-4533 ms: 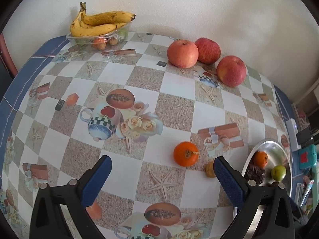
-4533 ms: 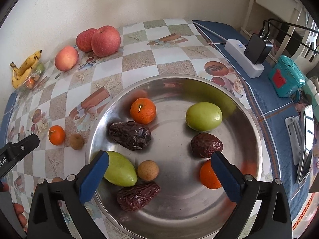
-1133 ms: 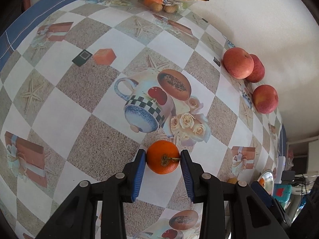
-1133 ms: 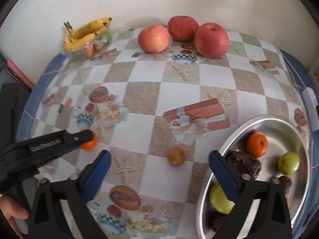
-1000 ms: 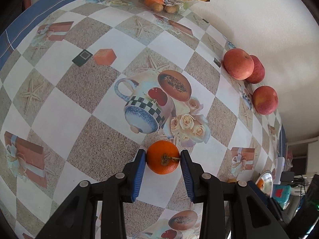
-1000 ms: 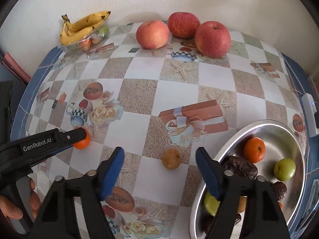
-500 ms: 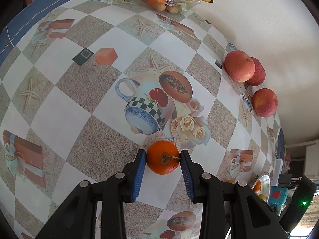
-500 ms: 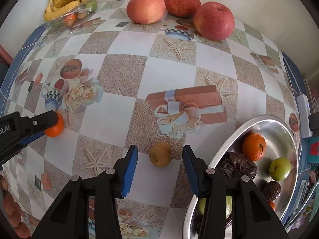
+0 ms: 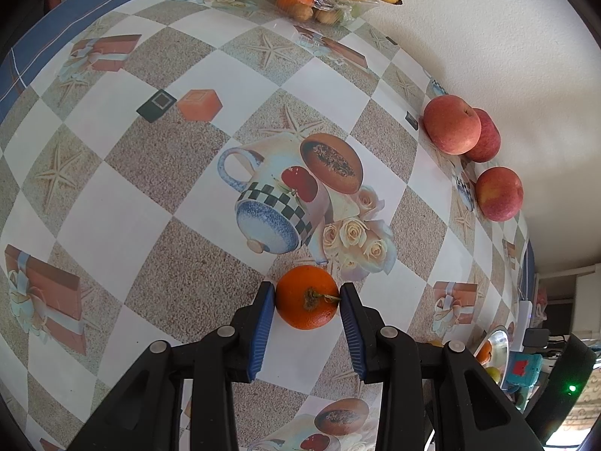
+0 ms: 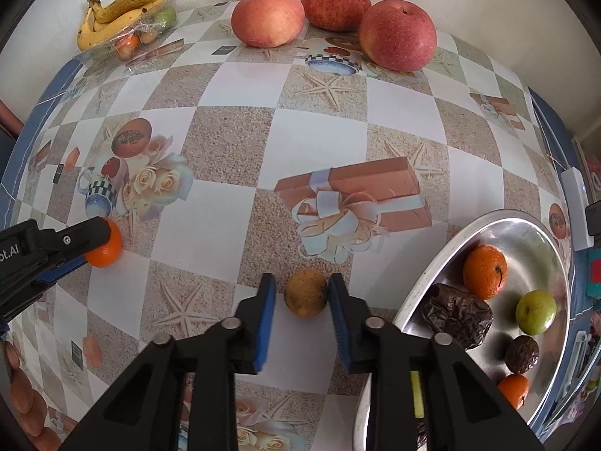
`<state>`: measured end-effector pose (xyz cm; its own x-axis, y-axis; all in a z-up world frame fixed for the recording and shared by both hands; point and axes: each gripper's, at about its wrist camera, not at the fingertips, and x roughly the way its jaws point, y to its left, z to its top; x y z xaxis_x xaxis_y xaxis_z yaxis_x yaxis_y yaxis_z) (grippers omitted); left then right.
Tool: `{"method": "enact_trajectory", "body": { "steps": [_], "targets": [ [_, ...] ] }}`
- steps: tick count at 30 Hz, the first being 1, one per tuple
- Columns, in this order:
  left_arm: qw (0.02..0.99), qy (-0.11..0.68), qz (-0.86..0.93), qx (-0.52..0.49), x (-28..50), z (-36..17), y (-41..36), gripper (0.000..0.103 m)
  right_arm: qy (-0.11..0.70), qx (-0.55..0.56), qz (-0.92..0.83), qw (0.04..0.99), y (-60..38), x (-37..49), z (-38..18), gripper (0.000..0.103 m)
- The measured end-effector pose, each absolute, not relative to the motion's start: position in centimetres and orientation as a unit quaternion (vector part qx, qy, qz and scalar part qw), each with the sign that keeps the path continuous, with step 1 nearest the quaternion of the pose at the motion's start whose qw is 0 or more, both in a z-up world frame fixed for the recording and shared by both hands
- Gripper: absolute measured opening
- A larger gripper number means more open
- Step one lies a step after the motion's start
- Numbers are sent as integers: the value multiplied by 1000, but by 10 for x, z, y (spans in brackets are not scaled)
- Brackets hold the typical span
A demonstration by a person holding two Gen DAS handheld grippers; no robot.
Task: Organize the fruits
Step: 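Grasp an orange with the left tool while the right tool grasps a small brown kiwi, then carry the orange with the left tool while the right tool carries the kiwi, releasing both into the bowl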
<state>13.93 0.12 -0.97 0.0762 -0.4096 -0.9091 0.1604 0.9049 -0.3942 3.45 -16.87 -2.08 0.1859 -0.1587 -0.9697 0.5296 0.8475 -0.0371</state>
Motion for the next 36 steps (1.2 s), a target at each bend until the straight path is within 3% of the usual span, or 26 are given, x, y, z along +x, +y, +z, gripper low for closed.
{"method": "enact_trajectory", "body": {
  "steps": [19, 36],
  "targets": [
    [720, 655, -201, -107, 136, -8, 3, 38, 555, 166, -220, 785, -144, 20, 5, 25],
    [709, 625, -312, -94, 91, 41, -38, 38, 477, 239, -271, 801, -159, -33, 39, 25]
  ]
}}
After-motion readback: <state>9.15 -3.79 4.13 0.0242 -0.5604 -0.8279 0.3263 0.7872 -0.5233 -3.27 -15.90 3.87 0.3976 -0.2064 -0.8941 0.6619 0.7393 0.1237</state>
